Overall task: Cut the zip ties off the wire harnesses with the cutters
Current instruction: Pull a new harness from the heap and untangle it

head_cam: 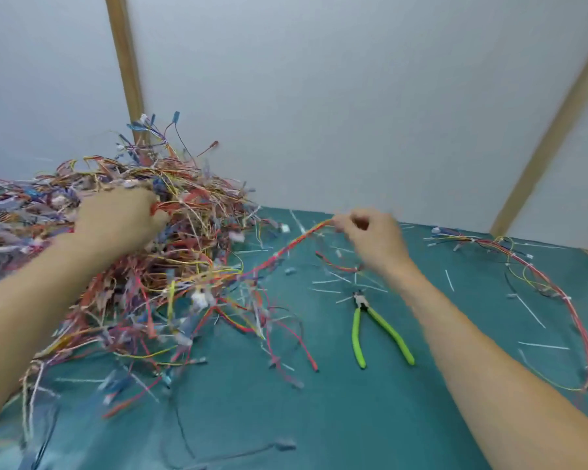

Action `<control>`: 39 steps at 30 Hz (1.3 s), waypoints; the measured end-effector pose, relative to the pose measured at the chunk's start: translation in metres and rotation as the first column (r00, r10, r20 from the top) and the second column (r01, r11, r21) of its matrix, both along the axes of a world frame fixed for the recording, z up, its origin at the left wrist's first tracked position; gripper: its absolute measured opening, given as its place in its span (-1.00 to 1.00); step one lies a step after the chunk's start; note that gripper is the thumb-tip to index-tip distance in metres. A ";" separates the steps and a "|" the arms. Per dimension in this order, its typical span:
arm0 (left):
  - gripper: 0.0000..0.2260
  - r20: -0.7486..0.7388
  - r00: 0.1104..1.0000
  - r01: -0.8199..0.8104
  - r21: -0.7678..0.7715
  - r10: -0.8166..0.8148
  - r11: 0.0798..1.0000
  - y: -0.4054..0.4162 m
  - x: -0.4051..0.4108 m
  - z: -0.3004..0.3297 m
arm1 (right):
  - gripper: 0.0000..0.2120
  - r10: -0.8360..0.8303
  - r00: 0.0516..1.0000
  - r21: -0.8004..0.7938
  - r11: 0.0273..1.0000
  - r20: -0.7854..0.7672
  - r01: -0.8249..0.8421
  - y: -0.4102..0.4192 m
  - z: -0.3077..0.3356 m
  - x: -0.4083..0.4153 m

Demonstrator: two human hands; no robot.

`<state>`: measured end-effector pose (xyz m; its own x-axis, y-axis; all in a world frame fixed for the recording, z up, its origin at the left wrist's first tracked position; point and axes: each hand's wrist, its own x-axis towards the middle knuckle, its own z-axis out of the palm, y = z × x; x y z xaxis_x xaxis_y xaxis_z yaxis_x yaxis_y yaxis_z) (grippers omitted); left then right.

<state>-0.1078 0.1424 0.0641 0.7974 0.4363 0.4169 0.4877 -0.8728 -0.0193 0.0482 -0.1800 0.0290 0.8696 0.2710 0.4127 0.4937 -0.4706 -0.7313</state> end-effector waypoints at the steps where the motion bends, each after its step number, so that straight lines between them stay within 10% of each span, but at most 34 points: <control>1: -0.74 -0.017 1.000 -0.018 0.018 0.018 1.000 0.001 -0.002 -0.003 | -0.75 -0.112 0.994 0.083 0.990 -0.013 0.113 -0.005 -0.007 0.007; 7: -0.63 -0.066 0.996 -0.051 0.089 0.057 0.995 -0.013 -0.006 0.002 | -0.78 -0.231 0.973 -0.056 0.972 -0.025 0.229 -0.024 -0.031 0.017; 10: -0.68 0.061 0.954 0.283 0.145 -0.294 0.948 -0.053 -0.004 0.001 | -0.78 -0.186 0.982 -0.279 0.943 0.019 0.184 -0.024 -0.036 0.017; 15: -0.51 -0.541 0.722 0.476 -0.065 -0.432 0.877 -0.115 0.017 -0.021 | -0.81 -0.186 0.923 -0.417 0.849 0.337 0.324 -0.007 -0.027 -0.016; 18: -0.81 -0.551 0.720 0.456 -0.082 -0.422 0.886 -0.119 0.030 -0.025 | -0.59 0.192 0.864 -0.435 0.900 0.465 0.034 0.011 -0.025 -0.051; 20: -0.91 -0.509 0.731 0.423 -0.185 -0.455 0.887 -0.115 0.033 -0.008 | -0.53 0.437 0.879 -0.498 0.815 0.192 -0.297 0.028 -0.026 -0.067; 24: -0.81 -0.199 0.860 0.474 -0.031 -0.470 0.880 -0.108 0.023 0.030 | -0.80 0.444 0.896 -0.138 0.888 0.013 -0.438 0.045 -0.014 -0.067; 29: -0.78 -0.249 0.738 0.399 -0.588 -0.627 0.704 -0.084 0.006 0.042 | -0.84 0.384 0.920 0.213 0.895 0.076 -0.391 0.039 -0.001 -0.062; 33: -0.10 -0.164 0.799 0.274 -0.757 -0.578 0.593 -0.057 -0.006 0.038 | -0.85 0.467 0.883 0.008 0.884 0.038 -0.468 0.037 -0.011 -0.064; 39: -0.70 -0.076 0.825 0.279 -0.807 -0.560 0.521 -0.048 -0.005 0.001 | -0.80 0.296 0.938 0.267 0.903 0.182 -0.337 0.026 -0.011 -0.058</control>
